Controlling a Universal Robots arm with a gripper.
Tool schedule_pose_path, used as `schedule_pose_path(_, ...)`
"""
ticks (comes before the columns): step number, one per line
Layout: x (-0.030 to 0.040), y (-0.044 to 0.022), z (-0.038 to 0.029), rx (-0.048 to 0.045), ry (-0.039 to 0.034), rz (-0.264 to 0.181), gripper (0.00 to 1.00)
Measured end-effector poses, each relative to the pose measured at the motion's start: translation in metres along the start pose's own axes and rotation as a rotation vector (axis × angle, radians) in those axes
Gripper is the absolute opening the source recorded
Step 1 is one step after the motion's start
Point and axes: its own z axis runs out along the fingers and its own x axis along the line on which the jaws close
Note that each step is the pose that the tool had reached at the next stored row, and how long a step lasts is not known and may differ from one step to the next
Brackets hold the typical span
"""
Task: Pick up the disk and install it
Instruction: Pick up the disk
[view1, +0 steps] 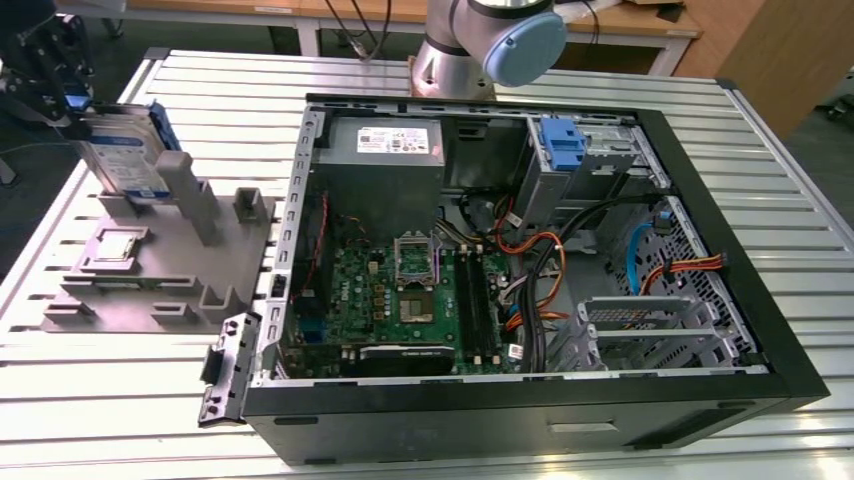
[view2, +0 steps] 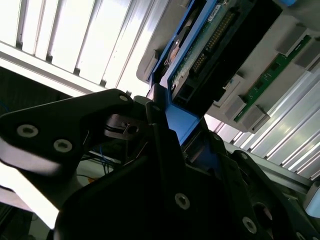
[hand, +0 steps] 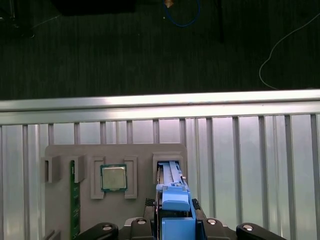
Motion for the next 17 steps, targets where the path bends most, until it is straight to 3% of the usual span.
schedule_pose_path(17,0.0000,0.0001,-0.0064,0.0000,0.0000,0.000,0.36)
